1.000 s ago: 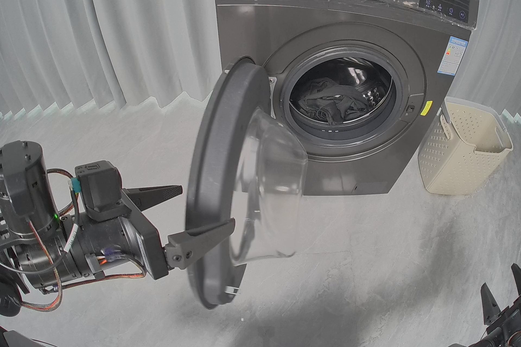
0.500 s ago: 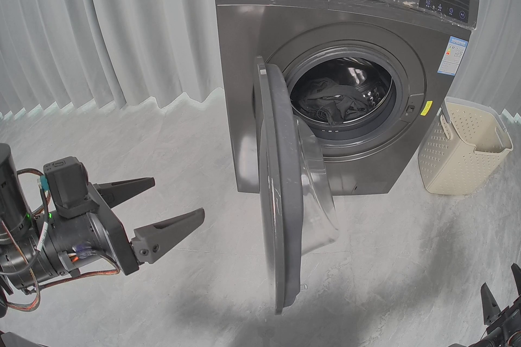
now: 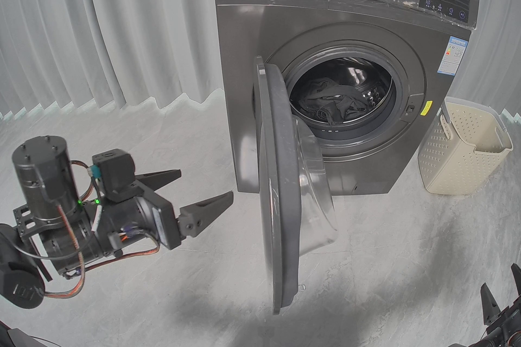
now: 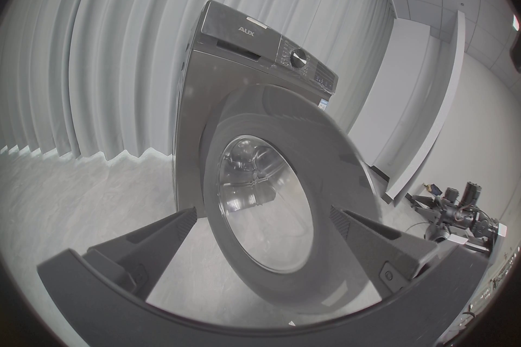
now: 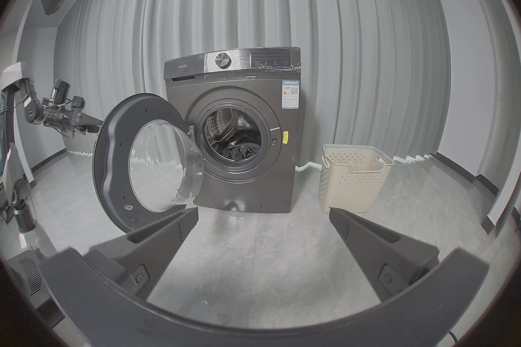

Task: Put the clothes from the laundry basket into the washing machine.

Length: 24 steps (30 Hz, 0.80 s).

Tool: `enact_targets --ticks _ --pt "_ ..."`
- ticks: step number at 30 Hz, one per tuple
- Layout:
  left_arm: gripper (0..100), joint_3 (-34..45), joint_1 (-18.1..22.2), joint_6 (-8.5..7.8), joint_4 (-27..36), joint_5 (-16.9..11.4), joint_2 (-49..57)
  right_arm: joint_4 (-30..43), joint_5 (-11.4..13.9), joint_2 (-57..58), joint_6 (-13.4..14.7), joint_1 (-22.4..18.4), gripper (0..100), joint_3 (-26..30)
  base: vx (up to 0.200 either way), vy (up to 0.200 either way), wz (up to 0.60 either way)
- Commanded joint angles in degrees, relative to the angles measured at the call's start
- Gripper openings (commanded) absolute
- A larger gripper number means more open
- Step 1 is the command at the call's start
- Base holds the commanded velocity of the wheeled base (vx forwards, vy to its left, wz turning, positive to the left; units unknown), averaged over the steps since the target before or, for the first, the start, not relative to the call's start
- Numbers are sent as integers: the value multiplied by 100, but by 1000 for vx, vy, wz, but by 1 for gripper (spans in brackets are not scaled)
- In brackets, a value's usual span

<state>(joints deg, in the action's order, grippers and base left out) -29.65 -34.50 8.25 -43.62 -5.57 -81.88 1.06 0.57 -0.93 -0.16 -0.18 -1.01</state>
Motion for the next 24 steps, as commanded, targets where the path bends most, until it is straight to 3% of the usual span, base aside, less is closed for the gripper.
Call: enact_targets --ticks 1,10,24 --pt "100 -498 -4 18 -463 100 -1137 -1 4 57 -2 1 100 66 0 0 0" --pt "100 -1474 -189 80 -463 311 -1954 -1 -5 57 -2 1 100 66 0 0 0" --pt "100 -2379 -365 89 -279 337 -2429 -1 -5 57 -2 1 100 66 0 0 0"
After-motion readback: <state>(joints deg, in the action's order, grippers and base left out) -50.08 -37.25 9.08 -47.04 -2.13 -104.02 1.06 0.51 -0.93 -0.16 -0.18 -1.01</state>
